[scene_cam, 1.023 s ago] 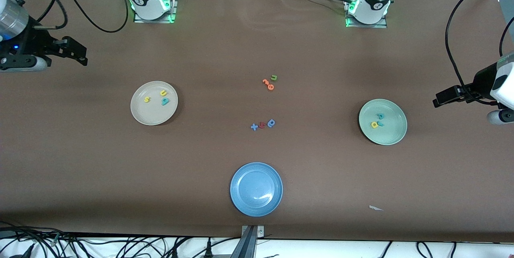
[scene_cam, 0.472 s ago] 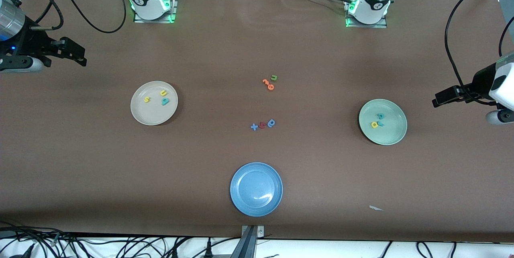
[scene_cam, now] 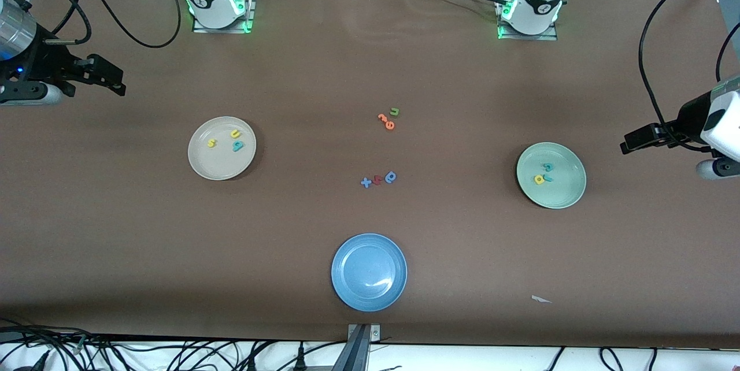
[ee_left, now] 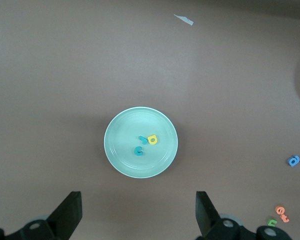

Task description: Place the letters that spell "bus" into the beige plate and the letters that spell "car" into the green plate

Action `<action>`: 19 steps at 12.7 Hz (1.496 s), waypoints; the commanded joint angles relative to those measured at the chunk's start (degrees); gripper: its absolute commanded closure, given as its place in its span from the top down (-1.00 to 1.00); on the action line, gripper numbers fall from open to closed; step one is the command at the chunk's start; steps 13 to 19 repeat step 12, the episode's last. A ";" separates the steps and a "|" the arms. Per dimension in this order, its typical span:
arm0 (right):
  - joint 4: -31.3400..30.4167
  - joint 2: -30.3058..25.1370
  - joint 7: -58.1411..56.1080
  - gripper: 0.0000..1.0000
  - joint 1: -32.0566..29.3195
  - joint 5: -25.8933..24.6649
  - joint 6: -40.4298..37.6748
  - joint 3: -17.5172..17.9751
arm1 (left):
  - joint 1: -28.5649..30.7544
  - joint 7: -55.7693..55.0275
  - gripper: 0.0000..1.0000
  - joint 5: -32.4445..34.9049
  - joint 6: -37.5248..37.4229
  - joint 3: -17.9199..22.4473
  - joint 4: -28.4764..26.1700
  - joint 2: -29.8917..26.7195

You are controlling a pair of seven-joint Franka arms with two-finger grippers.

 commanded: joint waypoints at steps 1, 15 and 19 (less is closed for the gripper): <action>-0.01 -0.30 0.76 1.00 0.20 1.08 0.11 -0.47 | 0.14 1.25 1.00 -1.18 0.16 0.09 -0.83 -0.94; 0.07 -0.13 1.29 1.00 0.29 0.99 -0.15 -0.38 | -0.39 0.55 1.00 -1.18 -0.02 -0.09 -1.09 -0.50; 0.07 -0.13 1.29 1.00 0.29 0.99 -0.15 -0.38 | -0.39 0.55 1.00 -1.18 -0.02 -0.09 -1.09 -0.50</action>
